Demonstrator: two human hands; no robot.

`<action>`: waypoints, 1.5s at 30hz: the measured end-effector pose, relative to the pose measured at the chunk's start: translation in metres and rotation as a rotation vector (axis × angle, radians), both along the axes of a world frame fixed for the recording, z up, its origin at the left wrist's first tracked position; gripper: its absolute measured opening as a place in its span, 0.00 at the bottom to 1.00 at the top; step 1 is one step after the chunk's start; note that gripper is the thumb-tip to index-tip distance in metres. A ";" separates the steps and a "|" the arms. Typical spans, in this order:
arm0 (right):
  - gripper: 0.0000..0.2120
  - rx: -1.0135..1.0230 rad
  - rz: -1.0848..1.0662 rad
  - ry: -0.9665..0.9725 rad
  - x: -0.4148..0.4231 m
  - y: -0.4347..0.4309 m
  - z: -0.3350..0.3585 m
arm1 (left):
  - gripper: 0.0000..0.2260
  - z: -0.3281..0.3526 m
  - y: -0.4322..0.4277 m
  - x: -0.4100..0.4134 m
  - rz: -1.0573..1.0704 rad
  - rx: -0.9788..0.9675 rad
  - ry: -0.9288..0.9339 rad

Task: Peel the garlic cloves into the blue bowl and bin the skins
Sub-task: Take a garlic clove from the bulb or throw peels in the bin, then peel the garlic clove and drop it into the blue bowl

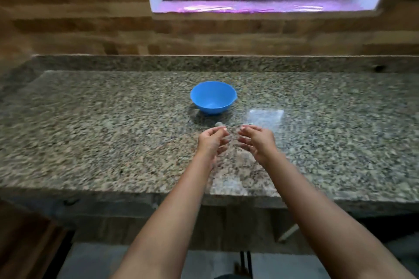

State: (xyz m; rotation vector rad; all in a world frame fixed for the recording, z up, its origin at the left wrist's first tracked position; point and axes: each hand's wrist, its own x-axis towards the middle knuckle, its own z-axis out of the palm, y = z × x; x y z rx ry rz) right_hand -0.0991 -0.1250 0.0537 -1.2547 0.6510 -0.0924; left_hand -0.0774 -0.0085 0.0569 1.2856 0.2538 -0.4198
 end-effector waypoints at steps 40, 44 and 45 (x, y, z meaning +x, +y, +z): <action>0.04 -0.516 0.089 -0.124 0.155 -0.027 0.013 | 0.11 -0.062 -0.015 0.123 0.030 0.491 -0.138; 0.02 -0.445 0.073 -0.111 0.127 -0.027 -0.002 | 0.20 -0.060 -0.020 0.125 -0.249 0.745 -0.319; 0.03 -0.427 0.066 -0.105 0.119 -0.028 -0.007 | 0.21 -0.060 -0.022 0.125 -0.312 0.819 -0.364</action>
